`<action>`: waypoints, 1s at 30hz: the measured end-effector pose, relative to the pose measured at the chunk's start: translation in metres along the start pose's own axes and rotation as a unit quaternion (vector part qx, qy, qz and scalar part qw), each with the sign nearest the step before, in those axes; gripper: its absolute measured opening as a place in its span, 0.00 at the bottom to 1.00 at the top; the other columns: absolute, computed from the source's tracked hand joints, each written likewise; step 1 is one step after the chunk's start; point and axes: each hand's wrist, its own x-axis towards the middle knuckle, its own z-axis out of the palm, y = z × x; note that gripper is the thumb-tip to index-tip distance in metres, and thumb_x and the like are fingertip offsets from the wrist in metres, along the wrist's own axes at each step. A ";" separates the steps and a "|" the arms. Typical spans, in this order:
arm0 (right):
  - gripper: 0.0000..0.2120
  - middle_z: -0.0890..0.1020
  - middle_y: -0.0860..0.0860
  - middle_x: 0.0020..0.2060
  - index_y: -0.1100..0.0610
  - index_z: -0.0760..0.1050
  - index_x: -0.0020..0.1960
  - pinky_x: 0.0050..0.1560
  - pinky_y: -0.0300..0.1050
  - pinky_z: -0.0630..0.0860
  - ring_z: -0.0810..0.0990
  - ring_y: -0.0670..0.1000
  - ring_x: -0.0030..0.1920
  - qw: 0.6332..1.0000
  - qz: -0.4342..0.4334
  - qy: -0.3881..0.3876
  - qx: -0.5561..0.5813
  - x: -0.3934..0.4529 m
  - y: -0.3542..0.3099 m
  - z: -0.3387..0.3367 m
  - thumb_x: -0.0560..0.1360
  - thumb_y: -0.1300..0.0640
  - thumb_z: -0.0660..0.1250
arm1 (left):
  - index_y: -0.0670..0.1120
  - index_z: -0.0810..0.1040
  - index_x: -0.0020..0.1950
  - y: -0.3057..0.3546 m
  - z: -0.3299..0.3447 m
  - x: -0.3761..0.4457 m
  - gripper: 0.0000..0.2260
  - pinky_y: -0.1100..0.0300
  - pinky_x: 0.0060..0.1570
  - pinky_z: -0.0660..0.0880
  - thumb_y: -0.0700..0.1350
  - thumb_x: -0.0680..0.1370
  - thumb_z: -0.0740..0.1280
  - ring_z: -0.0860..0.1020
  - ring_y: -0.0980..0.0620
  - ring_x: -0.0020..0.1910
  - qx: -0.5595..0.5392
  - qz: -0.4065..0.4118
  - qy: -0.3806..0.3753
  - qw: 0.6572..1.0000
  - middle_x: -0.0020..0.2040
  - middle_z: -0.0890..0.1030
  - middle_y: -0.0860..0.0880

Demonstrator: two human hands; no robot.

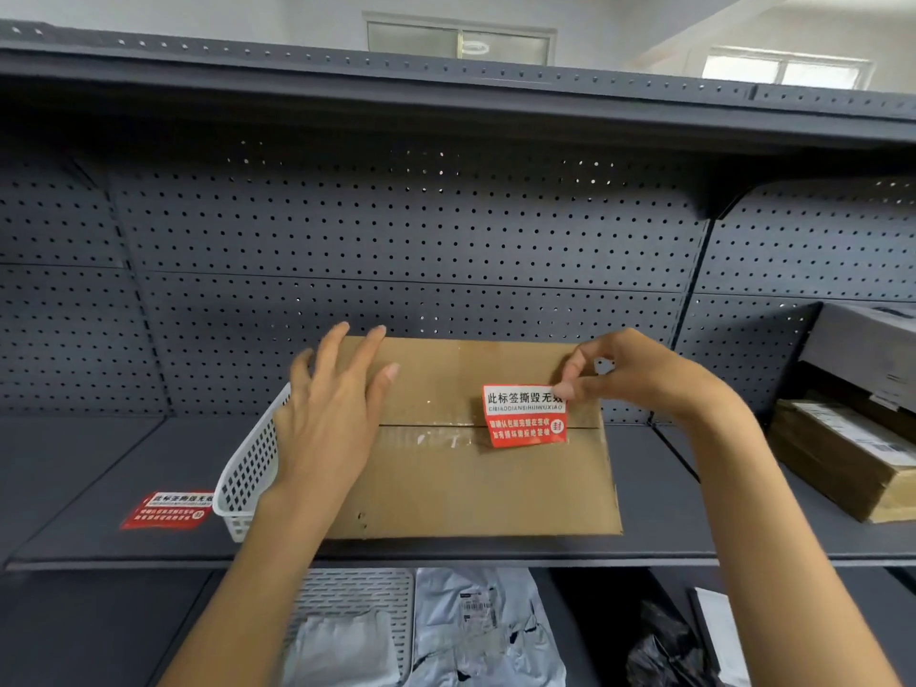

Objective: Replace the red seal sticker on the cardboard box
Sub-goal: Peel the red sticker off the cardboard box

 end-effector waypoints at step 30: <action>0.08 0.84 0.46 0.38 0.50 0.79 0.42 0.34 0.33 0.73 0.83 0.49 0.37 0.928 -0.098 0.282 0.222 0.008 -0.003 0.103 0.76 0.61 0.71 | 0.47 0.70 0.74 -0.005 0.037 0.019 0.18 0.52 0.76 0.58 0.42 0.83 0.57 0.65 0.50 0.76 -0.067 0.071 0.026 0.995 0.72 0.73 0.51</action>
